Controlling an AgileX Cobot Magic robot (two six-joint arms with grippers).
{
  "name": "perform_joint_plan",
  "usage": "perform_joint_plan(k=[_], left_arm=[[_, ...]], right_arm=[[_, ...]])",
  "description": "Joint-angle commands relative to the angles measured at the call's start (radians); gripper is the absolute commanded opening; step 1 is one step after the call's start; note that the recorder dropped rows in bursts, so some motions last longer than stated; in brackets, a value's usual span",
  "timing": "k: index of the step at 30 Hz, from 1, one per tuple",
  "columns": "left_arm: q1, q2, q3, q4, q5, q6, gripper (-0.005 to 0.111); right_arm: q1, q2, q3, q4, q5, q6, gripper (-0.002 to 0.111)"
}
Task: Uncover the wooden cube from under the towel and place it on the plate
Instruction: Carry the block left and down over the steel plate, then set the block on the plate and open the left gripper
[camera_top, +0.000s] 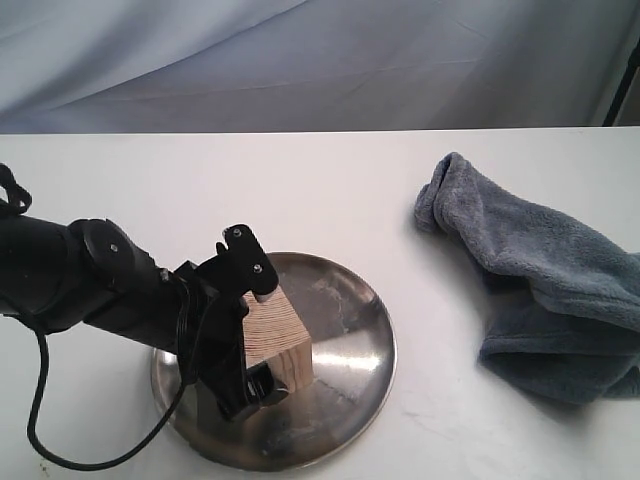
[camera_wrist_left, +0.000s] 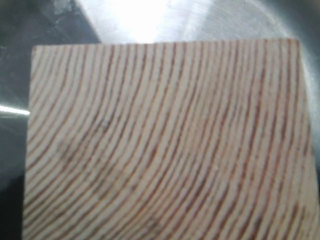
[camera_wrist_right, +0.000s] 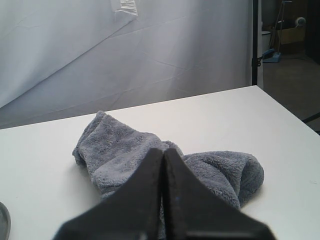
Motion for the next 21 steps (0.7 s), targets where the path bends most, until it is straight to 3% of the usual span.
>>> perform_joint_plan(k=[1,17,21], left_arm=[[0.002,-0.045,0.0,-0.005,-0.013,0.001,0.105],[0.002,-0.278,0.0,-0.048,-0.016,-0.031,0.104],[0.002,-0.322,0.0,-0.053,-0.065,-0.106,0.104]], right_arm=[[0.001,-0.003,0.004,0.002,-0.001,-0.008,0.0],[0.001,-0.003,0.004,0.002,-0.001,-0.008,0.0],[0.001,-0.003,0.004,0.002,-0.001,-0.008,0.0]])
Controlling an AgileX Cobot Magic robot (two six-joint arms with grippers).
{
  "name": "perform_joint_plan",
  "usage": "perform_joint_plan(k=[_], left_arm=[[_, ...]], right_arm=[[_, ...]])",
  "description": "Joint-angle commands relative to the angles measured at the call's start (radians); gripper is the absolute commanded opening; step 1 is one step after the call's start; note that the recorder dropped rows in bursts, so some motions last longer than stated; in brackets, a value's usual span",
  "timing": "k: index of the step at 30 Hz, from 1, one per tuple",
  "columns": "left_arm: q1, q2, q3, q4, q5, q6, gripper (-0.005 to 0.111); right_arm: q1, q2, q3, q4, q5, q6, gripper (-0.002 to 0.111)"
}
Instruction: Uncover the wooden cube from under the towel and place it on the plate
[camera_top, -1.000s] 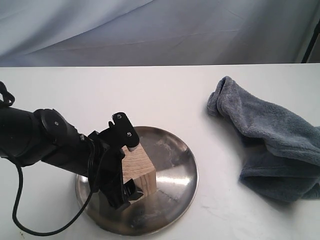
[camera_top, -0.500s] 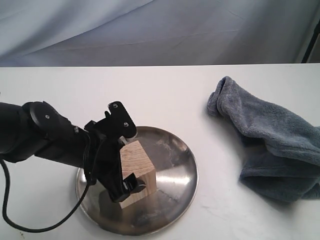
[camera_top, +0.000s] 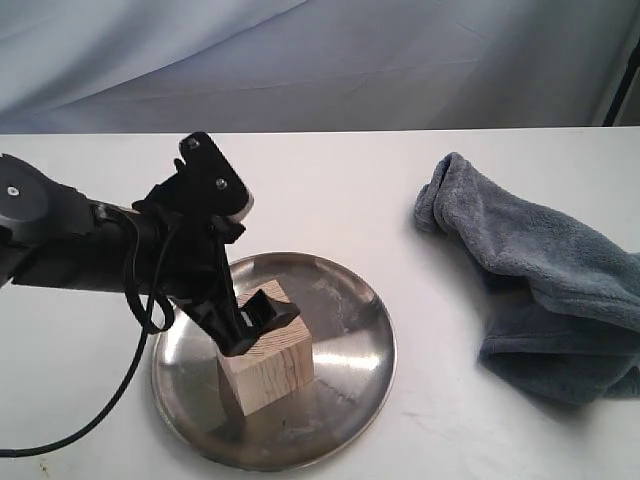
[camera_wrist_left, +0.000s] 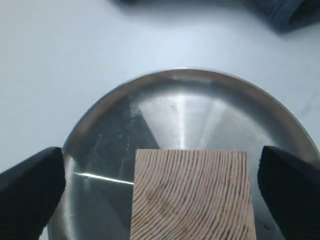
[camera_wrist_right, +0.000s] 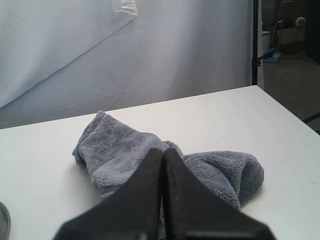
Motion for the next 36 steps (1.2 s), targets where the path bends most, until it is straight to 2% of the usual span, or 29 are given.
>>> perform_joint_plan(k=[1,9,11,13,20,21,25,29,32,36], left_arm=[[0.002,-0.051,0.0,-0.019,-0.072,-0.095,0.104],[0.002,-0.088,0.0,-0.019,-0.331,-0.214,0.104],[0.002,-0.088,0.0,-0.019,-0.385,-0.245,0.099],[0.002,-0.088,0.0,-0.019,-0.423,-0.265,0.086],[0.002,-0.088,0.0,-0.019,-0.444,-0.267,0.007],[0.002,-0.088,0.0,-0.019,-0.444,-0.262,0.0],[0.002,-0.088,0.0,-0.019,-0.441,-0.243,0.0],[0.002,-0.088,0.0,-0.019,-0.391,-0.094,0.0],[0.002,-0.083,0.0,-0.014,-0.255,-0.009,0.0],[0.002,-0.083,0.0,0.142,0.008,0.054,0.0]], right_arm=[[0.001,-0.003,0.004,0.002,-0.001,-0.008,0.0],[0.001,-0.003,0.004,0.002,-0.001,-0.008,0.0],[0.001,-0.003,0.004,0.002,-0.001,-0.008,0.0],[0.001,-0.003,0.004,0.002,-0.001,-0.008,0.0],[0.001,-0.003,0.004,0.002,-0.001,-0.008,0.0],[0.001,-0.003,0.004,0.002,-0.001,-0.008,0.0],[0.001,-0.003,0.004,0.002,-0.001,-0.008,0.0],[0.001,-0.003,0.004,0.002,-0.001,-0.008,0.0],[0.001,-0.003,0.004,0.002,-0.001,-0.008,0.0],[0.001,-0.003,0.004,0.002,-0.001,-0.008,0.0]])
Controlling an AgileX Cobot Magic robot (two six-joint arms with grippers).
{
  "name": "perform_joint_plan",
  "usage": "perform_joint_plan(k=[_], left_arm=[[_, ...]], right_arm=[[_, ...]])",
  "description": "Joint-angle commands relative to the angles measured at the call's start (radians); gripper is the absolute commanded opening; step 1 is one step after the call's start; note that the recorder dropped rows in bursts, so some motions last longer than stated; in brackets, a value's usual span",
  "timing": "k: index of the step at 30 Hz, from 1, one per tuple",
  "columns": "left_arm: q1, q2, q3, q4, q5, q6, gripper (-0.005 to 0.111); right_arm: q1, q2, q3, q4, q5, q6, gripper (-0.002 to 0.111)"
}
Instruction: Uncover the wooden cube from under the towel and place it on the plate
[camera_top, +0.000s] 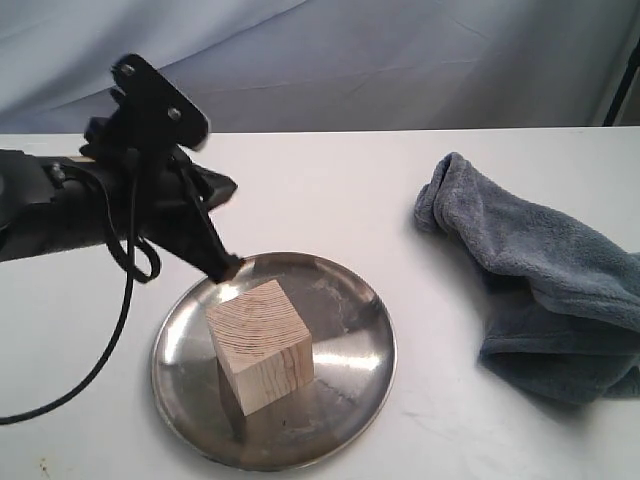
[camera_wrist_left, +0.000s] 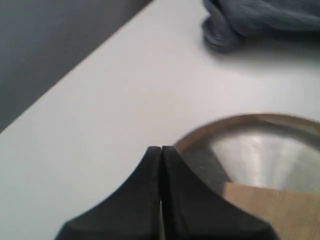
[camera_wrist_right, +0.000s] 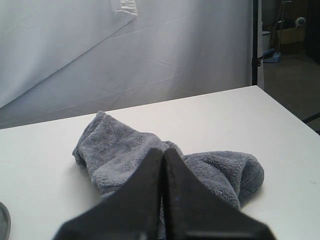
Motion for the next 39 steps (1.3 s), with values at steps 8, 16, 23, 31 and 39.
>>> perform_joint_plan(k=[8,16,23,31,39], left_arm=[[0.002,-0.004,-0.001,0.762,0.348,-0.762,0.0],[0.002,0.0,-0.046,1.341,0.684,-1.55,0.0],[0.048,0.035,-0.214,1.206,0.933,-1.544,0.0],[0.293,0.125,-0.351,1.024,1.002,-1.547,0.0],[0.545,0.121,-0.347,1.037,1.042,-1.553,0.0]], right_arm=[[0.001,-0.003,0.004,0.002,-0.001,-0.008,0.0],[0.001,-0.003,0.004,0.002,-0.001,-0.008,0.0],[0.001,-0.003,0.004,0.002,-0.001,-0.008,0.0],[0.001,-0.003,0.004,0.002,-0.001,-0.008,0.0],[0.001,-0.003,0.004,0.002,-0.001,-0.008,0.0]])
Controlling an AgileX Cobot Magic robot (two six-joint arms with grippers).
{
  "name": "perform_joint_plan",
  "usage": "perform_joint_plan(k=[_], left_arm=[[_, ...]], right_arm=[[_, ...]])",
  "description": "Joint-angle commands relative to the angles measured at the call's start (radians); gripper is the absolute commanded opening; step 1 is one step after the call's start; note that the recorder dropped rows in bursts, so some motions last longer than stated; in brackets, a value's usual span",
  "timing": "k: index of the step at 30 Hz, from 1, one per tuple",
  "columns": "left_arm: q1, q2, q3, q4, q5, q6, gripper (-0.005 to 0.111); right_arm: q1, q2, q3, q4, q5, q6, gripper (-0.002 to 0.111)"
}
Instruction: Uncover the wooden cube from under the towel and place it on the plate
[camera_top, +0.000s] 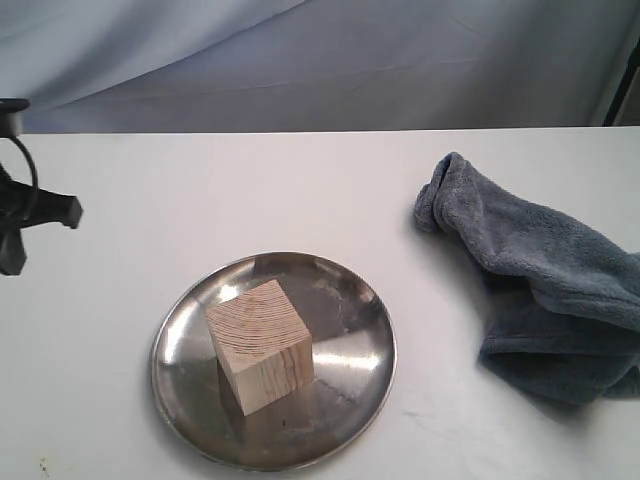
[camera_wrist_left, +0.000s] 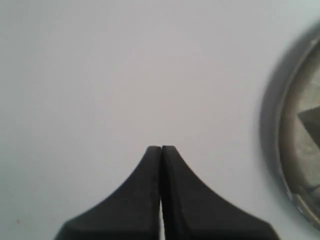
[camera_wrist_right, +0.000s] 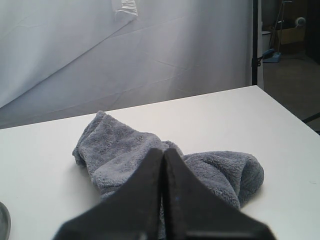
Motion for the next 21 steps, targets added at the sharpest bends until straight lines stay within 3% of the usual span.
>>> perform_joint_plan(k=[1,5,21], left_arm=[[0.126,-0.02,0.001,-0.001,0.029,-0.014,0.0],[0.187,-0.078,0.045,-0.001,-0.015,-0.011,0.0],[0.183,-0.603,0.376,-0.069,-0.432,0.062,0.0]], right_arm=[[0.001,-0.003,0.004,0.002,-0.001,-0.008,0.0],[0.001,-0.003,0.004,0.002,-0.001,-0.008,0.0],[0.001,-0.003,0.004,0.002,-0.001,-0.008,0.0]])
